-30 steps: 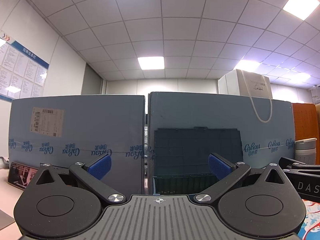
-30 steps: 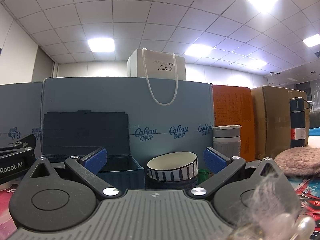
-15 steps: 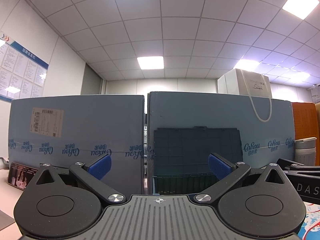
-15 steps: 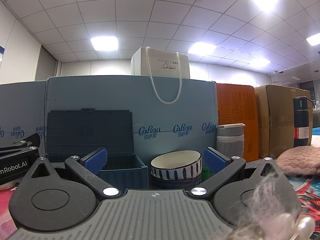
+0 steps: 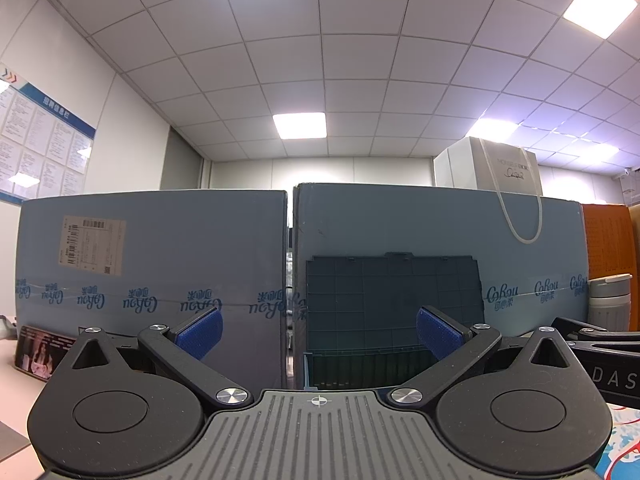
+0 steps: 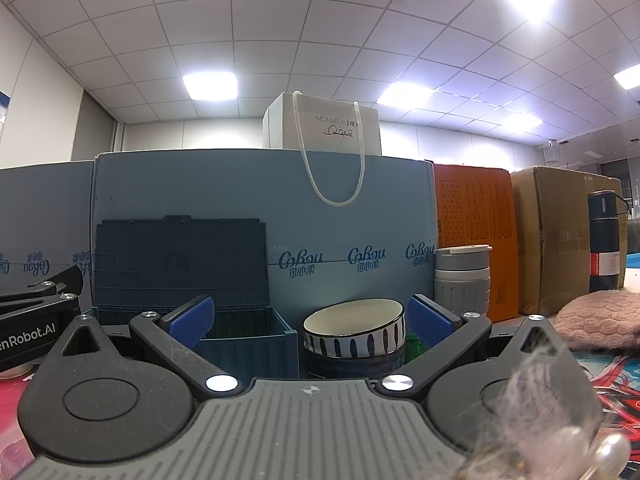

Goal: Organize rigid objects

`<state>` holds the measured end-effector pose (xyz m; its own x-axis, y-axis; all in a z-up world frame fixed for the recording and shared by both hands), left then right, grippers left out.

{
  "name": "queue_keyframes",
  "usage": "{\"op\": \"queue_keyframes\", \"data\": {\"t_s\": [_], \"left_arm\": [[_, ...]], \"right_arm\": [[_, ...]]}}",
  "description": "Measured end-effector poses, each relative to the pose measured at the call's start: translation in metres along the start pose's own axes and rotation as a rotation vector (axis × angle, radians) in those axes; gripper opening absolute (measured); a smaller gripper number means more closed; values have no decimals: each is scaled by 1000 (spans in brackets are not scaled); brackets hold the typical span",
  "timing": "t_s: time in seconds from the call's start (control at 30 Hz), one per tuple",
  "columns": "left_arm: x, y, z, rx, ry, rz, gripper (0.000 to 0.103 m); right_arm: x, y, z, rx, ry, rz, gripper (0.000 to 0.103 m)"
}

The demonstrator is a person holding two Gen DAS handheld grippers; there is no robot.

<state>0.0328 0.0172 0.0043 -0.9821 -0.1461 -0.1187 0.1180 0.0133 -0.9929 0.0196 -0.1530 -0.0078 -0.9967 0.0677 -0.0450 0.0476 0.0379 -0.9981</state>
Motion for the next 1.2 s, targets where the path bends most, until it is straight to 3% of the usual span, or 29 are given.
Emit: {"op": "queue_keyframes", "data": {"t_s": [1.2], "left_arm": [[0,0,1,-9,3,6,103]], "right_arm": [[2,0,1,-8,-21,5,103]]}}
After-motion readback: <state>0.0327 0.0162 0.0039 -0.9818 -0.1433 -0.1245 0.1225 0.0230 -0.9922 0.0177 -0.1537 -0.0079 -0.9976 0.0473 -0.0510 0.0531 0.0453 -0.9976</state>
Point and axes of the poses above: each gripper's, at about its wrist camera, not at the fingertips, and x roughly against the way its jaws point, z to its right, y to its underside, the point moved 3 cm from there along -x, roughly the way its jaws point, and after that the axes turned 5 degrees about -y, right-handed, at the moved point
